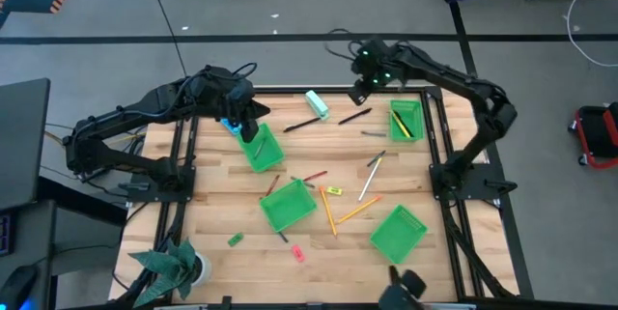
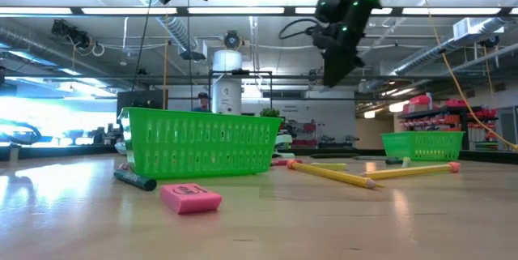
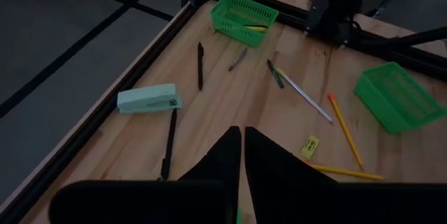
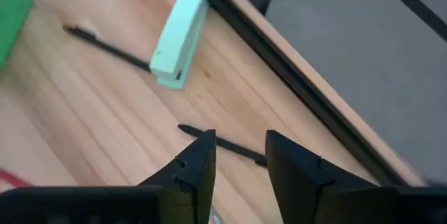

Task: Sort crayons/erasers/pens/pencils in bins
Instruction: Put the right black pen into the top right green bin

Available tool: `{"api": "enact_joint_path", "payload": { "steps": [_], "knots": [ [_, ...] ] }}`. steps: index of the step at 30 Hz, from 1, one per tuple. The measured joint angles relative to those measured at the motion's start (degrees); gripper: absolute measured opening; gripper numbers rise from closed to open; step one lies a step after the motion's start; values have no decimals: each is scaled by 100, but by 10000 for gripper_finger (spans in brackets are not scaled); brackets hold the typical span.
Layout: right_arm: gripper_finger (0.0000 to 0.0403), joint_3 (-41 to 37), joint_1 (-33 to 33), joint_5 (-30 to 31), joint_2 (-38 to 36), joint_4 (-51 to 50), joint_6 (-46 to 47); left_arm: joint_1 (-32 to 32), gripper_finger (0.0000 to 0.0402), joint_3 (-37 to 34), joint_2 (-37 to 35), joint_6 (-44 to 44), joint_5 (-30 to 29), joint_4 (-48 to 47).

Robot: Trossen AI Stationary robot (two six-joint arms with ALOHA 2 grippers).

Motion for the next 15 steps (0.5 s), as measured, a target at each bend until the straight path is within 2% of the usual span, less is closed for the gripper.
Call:
{"api": "enact_joint_path", "payload": {
  "steps": [5, 9, 15],
  "knots": [
    [131, 555, -26, -43, 709, -390, -1207, 0, 21, 0, -27, -25, 4, -24],
    [131, 571, -72, -88, 1026, -513, -2212, 0, 27, 0, -25, -64, 4, -19],
    [131, 494, -28, -258, 1399, -688, -3582, -61, 31, 0, -64, -699, 30, -54]
  ]
}}
